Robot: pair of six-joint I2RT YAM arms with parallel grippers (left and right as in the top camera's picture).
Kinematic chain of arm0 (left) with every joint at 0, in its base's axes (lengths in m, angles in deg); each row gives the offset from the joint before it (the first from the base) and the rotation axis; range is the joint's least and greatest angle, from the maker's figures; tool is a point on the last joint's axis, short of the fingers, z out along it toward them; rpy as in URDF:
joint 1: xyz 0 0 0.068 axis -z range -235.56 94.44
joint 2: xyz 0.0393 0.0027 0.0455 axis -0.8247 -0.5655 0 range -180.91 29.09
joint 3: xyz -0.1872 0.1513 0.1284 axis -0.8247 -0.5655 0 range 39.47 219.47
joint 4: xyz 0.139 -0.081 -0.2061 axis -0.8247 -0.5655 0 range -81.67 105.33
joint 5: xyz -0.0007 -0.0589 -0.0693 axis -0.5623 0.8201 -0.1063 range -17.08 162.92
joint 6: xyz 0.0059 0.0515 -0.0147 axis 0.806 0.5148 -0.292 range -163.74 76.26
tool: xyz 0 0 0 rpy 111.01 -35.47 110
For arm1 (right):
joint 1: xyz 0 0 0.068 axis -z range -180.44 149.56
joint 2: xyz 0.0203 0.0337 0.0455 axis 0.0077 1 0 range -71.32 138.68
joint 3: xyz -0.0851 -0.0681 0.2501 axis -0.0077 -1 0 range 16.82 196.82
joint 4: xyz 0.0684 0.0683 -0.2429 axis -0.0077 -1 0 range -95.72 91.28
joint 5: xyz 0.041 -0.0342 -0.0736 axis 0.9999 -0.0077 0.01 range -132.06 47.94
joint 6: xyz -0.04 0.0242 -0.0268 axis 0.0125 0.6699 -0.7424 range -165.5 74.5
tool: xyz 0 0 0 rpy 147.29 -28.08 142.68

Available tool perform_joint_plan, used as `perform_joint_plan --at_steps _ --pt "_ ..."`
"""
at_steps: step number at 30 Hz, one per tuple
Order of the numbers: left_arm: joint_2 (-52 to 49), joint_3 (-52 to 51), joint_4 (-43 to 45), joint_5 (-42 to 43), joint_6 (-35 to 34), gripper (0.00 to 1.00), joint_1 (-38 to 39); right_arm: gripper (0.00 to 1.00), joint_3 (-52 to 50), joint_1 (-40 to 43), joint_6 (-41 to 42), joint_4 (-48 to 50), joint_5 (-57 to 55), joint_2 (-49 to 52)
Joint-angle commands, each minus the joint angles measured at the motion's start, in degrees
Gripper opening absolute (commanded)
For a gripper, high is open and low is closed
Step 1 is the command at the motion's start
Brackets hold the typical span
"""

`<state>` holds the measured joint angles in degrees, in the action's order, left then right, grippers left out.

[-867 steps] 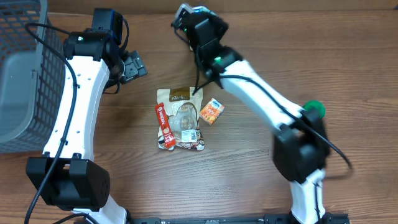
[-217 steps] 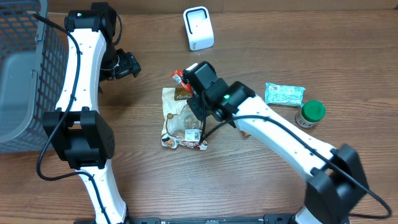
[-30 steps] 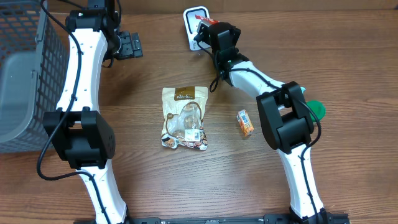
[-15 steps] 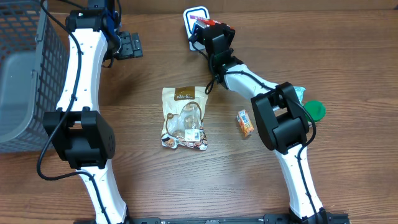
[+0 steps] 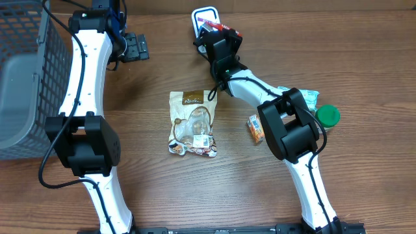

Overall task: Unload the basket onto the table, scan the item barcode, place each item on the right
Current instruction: 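Hold the stick under the white scanner with the right gripper, then carry the stick right and set it down near the wipe packet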

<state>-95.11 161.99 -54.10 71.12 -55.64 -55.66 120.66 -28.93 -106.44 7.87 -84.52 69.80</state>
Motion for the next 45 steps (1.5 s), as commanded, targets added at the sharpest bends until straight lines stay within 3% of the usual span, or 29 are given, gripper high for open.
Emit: perform_joint_plan --at_steps 1,5,11,15,20,24,29,36,45 --pt "0.9 0.96 0.07 -0.5 -0.52 1.0 0.09 0.03 1.14 -1.36 10.12 -5.81 2.8 -10.71" --pt "0.9 0.96 0.07 -0.5 -0.55 1.0 0.09 0.03 1.14 -1.33 20.9 -16.15 7.06 -20.9" --pt "0.9 0.96 0.07 -0.52 -0.55 0.99 0.07 0.03 1.14 -1.01 35.58 -40.89 12.39 -34.58" --pt "0.9 0.96 0.07 -0.52 -0.52 1.0 0.09 0.03 1.14 0.48 45.64 -62.71 26.36 -42.64" --pt "0.9 0.96 0.07 -0.5 -0.52 1.0 0.07 0.04 -1.16 9.27 47.58 -79.69 49.27 -43.43" --pt "0.9 0.96 0.07 -0.5 -0.52 1.0 0.09 0.04 -9.25 16.57 47.71 -79.32 55.89 -43.36" --pt "0.9 0.96 0.07 -0.5 -0.55 1.0 0.07 0.04 -24.24 23.47 48.92 -67.32 58.45 -43.36" --pt "0.9 0.96 0.07 -0.5 -0.55 1.0 0.09 0.05 -36.52 23.89 48.98 -53.7 57.83 -43.28" --pt "0.9 0.96 0.07 -0.52 -0.52 0.99 0.07 0.08 -43.19 23.87 48.98 -46.64 53.86 -43.28"
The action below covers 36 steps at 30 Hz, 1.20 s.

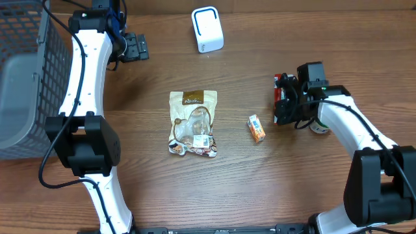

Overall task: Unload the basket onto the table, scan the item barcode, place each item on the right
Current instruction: 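Carry the stick right and set it down near the wipe packet, then grasp the orange tissue pack with the right gripper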

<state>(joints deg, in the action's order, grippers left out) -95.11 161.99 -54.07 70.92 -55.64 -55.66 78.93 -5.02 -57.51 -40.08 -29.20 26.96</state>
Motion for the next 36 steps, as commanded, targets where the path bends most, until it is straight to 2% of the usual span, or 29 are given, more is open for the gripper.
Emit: perform_joint_plan --at_steps 1,2,4,6,9,11,13,18,22,28,36 --pt "0.9 0.96 0.04 -0.31 -0.52 1.0 0.07 0.08 -1.88 -0.04 0.04 1.75 -1.49 -0.44" --pt "0.9 0.96 0.04 -0.31 -0.52 0.99 0.09 0.15 -2.19 -0.04 0.04 2.08 -1.49 -0.44" --pt "0.9 0.96 0.04 -0.33 -0.52 1.0 0.07 0.17 -2.27 -0.04 0.04 2.21 -1.49 -0.37" --pt "0.9 0.96 0.04 -0.33 -0.52 1.0 0.07 0.27 -2.27 -0.04 0.07 2.34 -2.19 -0.37" --pt "0.9 0.96 0.04 -0.31 -0.55 1.0 0.09 0.27 -2.27 -0.04 0.66 2.56 -3.93 -0.37" --pt "0.9 0.96 0.04 -0.31 -0.55 1.0 0.09 0.27 -2.25 -0.07 4.04 3.37 -3.98 -0.37" --pt "0.9 0.96 0.04 -0.31 -0.55 1.0 0.07 0.27 -2.16 -0.26 10.73 4.04 0.87 -0.39" --pt "0.9 0.96 0.04 -0.31 -0.55 1.0 0.07 0.27 -2.16 -1.31 16.94 -0.22 5.92 -0.39" --pt "0.9 0.96 0.04 -0.31 -0.52 1.0 0.07 0.26 -2.16 -4.24 17.18 -3.15 12.33 -0.39" --pt "0.9 0.96 0.04 -0.31 -0.55 1.0 0.09 0.27 -2.16 -11.1 17.16 -4.2 12.68 -0.39" --pt "0.9 0.96 0.04 -0.31 -0.52 1.0 0.07 0.31 -2.16 -12.94 17.14 -2.71 2.86 -0.39"
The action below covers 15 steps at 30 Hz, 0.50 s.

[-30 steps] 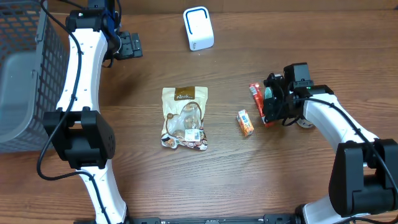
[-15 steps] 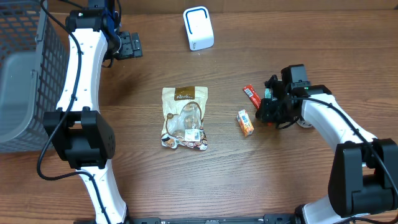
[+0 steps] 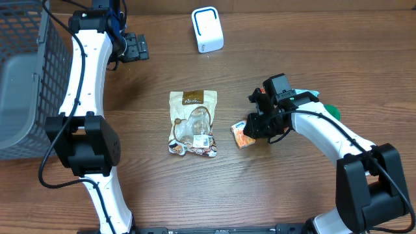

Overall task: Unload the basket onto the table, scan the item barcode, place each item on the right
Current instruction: 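Grasp the orange tissue pack with the right gripper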

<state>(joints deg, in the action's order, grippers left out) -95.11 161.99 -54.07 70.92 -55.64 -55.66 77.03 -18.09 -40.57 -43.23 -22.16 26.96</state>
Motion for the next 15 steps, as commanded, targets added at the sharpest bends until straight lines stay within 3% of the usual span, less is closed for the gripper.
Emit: perform_joint_plan --at_steps 1,15 --pt "0.9 0.96 0.04 -0.31 -0.52 1.0 0.09 0.32 -0.26 0.13 0.2 0.5 -4.48 -0.39" --pt "0.9 0.96 0.04 -0.33 -0.52 1.0 0.09 0.31 -2.08 0.13 -0.44 5.95 -4.48 -0.11"
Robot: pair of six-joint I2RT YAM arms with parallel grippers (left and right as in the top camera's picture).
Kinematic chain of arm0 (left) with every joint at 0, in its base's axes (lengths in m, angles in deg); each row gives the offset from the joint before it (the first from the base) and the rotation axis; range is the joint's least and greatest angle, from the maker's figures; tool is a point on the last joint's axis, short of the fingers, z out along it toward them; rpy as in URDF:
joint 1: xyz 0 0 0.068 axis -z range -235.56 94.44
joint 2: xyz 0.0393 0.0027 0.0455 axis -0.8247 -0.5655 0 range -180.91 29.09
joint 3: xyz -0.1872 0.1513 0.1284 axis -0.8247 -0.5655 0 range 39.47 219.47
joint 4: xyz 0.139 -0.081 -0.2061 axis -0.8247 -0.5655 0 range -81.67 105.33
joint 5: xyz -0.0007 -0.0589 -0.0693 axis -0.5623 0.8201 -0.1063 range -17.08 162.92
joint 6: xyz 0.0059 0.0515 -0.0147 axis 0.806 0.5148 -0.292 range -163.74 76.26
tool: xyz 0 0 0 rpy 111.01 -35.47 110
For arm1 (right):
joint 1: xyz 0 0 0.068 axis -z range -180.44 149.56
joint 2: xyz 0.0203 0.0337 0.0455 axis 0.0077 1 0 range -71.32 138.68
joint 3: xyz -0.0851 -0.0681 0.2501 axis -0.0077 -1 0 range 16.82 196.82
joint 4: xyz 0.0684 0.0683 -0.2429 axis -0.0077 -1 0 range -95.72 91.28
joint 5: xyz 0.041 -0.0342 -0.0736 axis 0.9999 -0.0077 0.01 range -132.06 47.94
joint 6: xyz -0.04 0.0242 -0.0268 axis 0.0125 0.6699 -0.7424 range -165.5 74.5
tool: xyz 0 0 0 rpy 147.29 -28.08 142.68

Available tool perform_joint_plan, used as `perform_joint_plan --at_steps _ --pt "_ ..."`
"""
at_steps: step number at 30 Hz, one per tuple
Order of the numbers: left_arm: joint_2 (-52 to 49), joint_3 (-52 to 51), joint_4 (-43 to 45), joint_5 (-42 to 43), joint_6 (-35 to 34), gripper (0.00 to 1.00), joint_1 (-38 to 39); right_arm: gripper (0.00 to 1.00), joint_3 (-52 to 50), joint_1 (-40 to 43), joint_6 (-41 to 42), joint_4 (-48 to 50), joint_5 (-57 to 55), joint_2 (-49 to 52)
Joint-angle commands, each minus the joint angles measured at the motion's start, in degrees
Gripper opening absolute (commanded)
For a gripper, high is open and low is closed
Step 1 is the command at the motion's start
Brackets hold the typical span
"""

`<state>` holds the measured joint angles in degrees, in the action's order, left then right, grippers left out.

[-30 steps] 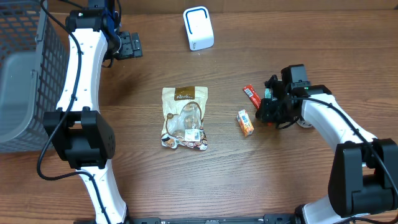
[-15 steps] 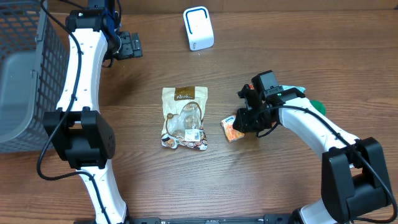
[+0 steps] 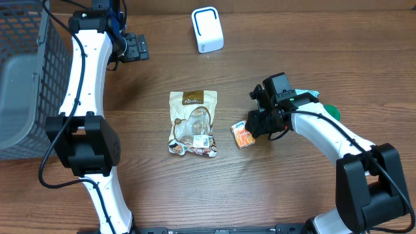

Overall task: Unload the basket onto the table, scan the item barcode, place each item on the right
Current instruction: 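Grasp the orange tissue pack with the right gripper, then lift the tissue pack with the right gripper toward the scanner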

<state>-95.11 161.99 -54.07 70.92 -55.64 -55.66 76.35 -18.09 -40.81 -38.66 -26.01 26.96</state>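
A small orange box (image 3: 242, 136) lies on the table right of centre. My right gripper (image 3: 255, 125) is down at the box's right end, touching it; the wrist hides the fingertips, so their state does not show. The white barcode scanner (image 3: 207, 29) stands at the back, middle. A brown snack bag (image 3: 193, 122) lies flat in the middle of the table. My left gripper (image 3: 137, 47) hangs open at the back left, holding nothing.
A grey wire basket (image 3: 23, 71) fills the left edge. A green lid (image 3: 333, 112) and a teal packet (image 3: 309, 95) lie behind my right arm at the right.
My right gripper has shifted very slightly at the orange box. The box lies in the same spot. The left arm has not moved.
My right gripper held a red item at the scanner. Then it was over at the right side with the red item, the orange box lying apart. Later it was down at the orange box, which had shifted left and turned. It remains there now.
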Motion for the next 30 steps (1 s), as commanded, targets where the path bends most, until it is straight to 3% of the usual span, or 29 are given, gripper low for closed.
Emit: perform_joint_plan --at_steps 1,13,15,18,24,30 --pt "0.9 0.96 0.04 -0.31 -0.52 1.0 0.09 0.31 -1.95 0.13 -0.2 2.05 -0.66 -0.11" --pt "0.9 0.96 0.04 -0.31 -0.52 1.0 0.09 0.26 -9.14 0.13 -0.17 9.53 -2.56 -0.11" --pt "0.9 0.96 0.04 -0.31 -0.52 1.0 0.07 0.22 -9.16 0.13 -0.17 9.51 -2.54 -0.11" --pt "0.9 0.96 0.04 -0.31 -0.52 1.0 0.09 0.04 -9.07 0.15 -0.2 9.53 -2.54 -0.13" --pt "0.9 0.96 0.04 -0.31 -0.52 1.0 0.09 0.04 -3.98 1.33 -0.17 7.67 -2.56 -1.79" --pt "0.9 0.96 0.04 -0.31 -0.52 1.0 0.07 0.04 7.23 0.42 -0.22 -0.33 -6.01 -5.79"
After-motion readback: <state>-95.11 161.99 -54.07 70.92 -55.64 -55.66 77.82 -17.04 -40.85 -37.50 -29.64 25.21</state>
